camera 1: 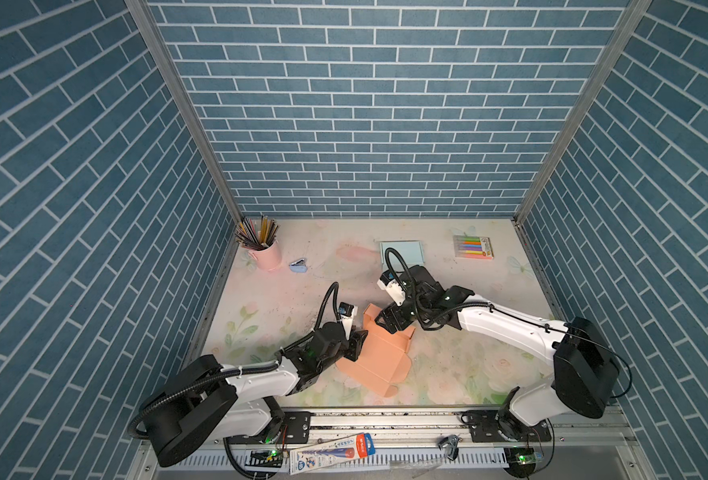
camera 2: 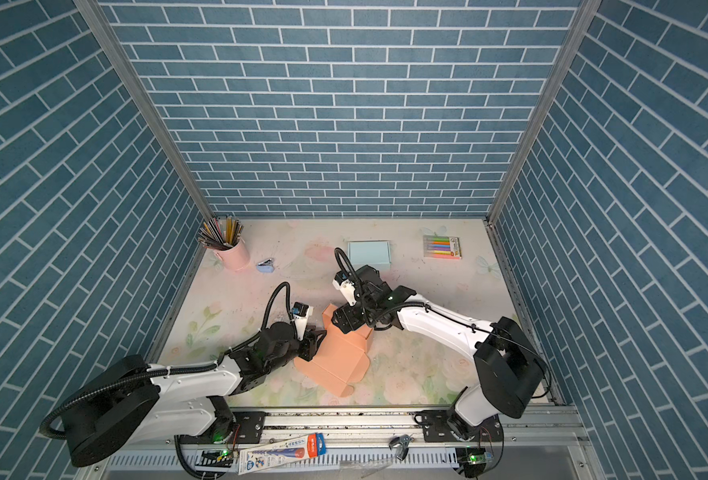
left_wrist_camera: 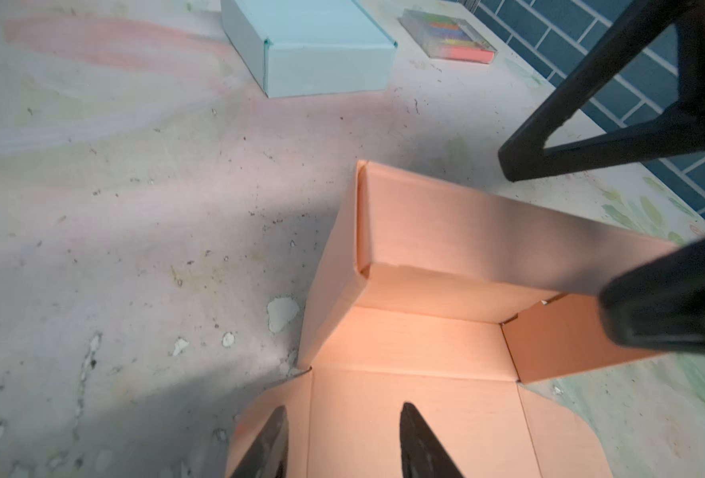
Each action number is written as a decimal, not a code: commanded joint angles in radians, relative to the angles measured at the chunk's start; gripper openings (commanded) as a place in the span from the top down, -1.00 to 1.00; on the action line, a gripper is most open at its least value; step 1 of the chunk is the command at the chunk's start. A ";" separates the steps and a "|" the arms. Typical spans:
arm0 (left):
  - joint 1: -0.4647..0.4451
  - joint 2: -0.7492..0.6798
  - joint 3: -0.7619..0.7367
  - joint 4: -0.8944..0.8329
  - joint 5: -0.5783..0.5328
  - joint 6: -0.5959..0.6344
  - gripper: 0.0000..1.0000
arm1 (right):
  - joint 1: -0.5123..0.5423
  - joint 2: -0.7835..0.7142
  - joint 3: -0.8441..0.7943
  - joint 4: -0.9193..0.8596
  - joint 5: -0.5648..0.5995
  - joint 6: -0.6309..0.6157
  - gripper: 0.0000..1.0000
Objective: Fold the paper box
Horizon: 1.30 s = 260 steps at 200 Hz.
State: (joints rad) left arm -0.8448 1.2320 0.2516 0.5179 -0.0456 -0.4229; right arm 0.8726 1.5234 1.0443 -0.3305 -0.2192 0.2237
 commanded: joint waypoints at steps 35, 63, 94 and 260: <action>-0.002 -0.184 -0.003 -0.188 0.022 -0.081 0.02 | 0.022 0.065 0.049 -0.091 0.097 -0.061 -0.59; 0.002 -0.249 0.013 -0.262 0.011 -0.080 -0.01 | 0.020 0.090 0.058 -0.098 0.116 -0.061 -0.56; 0.006 -0.277 0.036 -0.312 0.014 -0.082 -0.02 | 0.019 0.103 0.061 -0.090 0.113 -0.060 -0.52; 0.091 -0.417 0.140 -0.510 0.048 -0.130 -0.24 | -0.211 0.055 -0.115 0.158 -0.264 -0.009 -0.16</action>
State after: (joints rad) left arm -0.7906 0.8345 0.3477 0.0914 -0.0036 -0.5167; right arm 0.6926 1.6077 0.9585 -0.2321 -0.3836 0.2039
